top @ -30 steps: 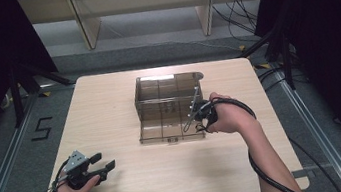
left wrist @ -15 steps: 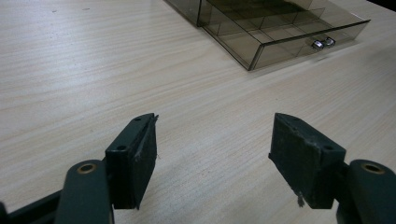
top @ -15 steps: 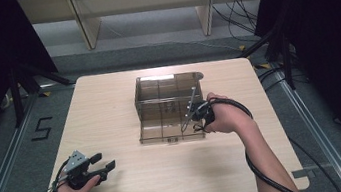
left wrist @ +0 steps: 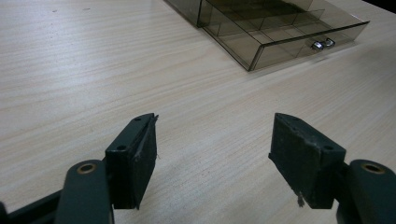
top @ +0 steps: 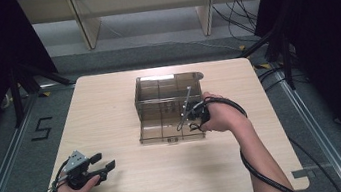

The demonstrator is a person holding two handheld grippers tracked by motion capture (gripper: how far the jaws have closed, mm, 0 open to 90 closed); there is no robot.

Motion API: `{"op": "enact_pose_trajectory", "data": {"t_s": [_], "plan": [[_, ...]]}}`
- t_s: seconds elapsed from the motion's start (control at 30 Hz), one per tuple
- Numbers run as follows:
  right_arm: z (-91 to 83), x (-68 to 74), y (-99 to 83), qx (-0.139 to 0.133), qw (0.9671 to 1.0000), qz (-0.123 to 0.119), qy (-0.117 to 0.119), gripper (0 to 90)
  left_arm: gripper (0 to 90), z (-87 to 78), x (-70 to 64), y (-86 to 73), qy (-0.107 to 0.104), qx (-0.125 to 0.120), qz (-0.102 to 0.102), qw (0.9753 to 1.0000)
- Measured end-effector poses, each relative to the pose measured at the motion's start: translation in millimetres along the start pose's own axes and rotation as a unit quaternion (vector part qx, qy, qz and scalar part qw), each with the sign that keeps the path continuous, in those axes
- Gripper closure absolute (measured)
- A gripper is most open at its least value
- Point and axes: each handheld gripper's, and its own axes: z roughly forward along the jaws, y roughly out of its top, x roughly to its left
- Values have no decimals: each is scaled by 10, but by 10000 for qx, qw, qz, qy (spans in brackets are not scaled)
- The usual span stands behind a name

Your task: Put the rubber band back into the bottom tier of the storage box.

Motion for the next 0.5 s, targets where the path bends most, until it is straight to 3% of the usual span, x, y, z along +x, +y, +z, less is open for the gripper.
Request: {"op": "enact_pose_trajectory", "data": {"t_s": [0.5], "plan": [[42, -32, 76, 7, 10000, -14, -68, 860, 312, 3, 0, 1, -18, 24, -16, 10000]]}}
